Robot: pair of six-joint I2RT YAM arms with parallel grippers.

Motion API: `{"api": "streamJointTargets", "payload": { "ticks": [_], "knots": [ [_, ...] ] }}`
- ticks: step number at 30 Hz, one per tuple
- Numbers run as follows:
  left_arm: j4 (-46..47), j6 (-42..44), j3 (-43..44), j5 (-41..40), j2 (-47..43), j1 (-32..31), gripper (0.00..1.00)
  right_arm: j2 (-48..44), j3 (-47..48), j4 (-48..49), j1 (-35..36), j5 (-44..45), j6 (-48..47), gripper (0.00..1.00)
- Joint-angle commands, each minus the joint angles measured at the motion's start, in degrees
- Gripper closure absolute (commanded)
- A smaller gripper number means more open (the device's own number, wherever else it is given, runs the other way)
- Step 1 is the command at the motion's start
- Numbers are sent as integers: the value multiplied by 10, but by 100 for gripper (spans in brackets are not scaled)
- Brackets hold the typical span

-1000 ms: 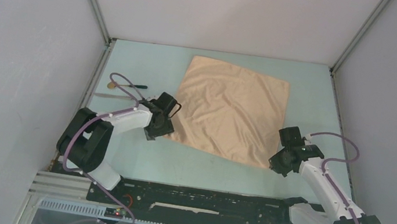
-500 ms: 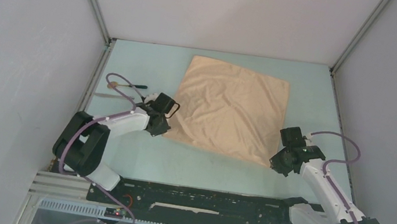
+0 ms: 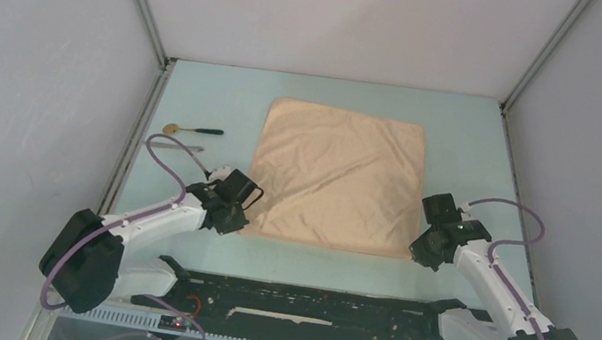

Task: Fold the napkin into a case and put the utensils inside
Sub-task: Pick up the flattened napkin from the center of the board.

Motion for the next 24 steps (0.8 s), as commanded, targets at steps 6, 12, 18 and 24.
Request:
{"api": "streamJointTargets", "payload": {
  "ticks": [6, 12, 18, 24],
  "knots": [
    [11, -4, 25, -11, -18, 1, 100, -44, -10, 41, 3, 5, -32, 100],
    [13, -17, 22, 33, 5, 2, 100, -91, -29, 83, 2, -28, -61, 100],
    [-2, -29, 21, 23, -8, 2, 100, -100, -29, 79, 4, -29, -64, 100],
    [-9, -26, 15, 34, -12, 6, 89, -115, -29, 82, 4, -34, -62, 100]
  ]
}}
